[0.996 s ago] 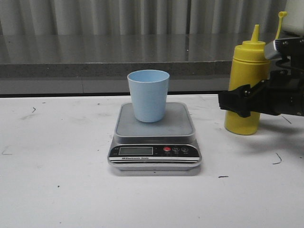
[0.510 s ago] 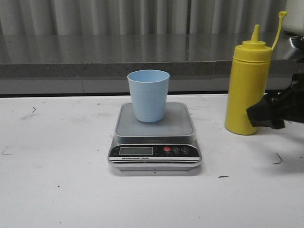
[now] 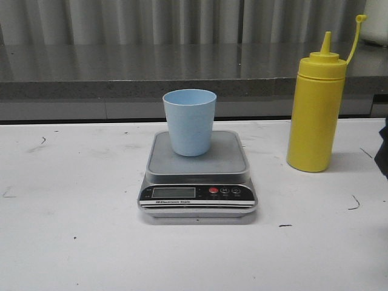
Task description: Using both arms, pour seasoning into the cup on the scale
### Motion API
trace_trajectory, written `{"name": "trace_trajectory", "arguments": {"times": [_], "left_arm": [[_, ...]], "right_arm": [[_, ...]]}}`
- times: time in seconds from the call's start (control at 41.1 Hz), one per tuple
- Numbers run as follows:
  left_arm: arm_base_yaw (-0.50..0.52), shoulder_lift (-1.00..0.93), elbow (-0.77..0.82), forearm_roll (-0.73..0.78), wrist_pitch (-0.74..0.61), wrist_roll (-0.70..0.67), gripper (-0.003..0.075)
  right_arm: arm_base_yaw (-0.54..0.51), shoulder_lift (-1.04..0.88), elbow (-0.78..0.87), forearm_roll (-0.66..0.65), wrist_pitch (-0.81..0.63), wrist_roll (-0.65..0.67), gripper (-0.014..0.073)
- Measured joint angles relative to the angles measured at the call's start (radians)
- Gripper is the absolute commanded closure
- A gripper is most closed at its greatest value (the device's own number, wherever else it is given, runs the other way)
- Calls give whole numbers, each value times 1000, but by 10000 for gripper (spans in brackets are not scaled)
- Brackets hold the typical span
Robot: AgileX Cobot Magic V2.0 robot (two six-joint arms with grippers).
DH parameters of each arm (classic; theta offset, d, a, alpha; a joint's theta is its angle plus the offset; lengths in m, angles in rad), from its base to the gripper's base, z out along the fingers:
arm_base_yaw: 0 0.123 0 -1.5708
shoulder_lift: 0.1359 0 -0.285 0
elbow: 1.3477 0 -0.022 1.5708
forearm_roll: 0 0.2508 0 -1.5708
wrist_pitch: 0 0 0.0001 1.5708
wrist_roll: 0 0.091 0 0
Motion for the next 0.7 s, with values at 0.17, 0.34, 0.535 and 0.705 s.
{"name": "trace_trajectory", "arguments": {"times": [0.17,0.34,0.535,0.705], "left_arm": [[0,0,0,0,0,0,314],[0,0,0,0,0,0,314],[0,0,0,0,0,0,314],[0,0,0,0,0,0,314]], "right_arm": [[95,-161,-2,52,136,-21,22],[157,-304,-67,178,352,-149,22],[161,-488,-112,278,456,-255,22],[161,-667,-113,295,483,-270,22]]}}
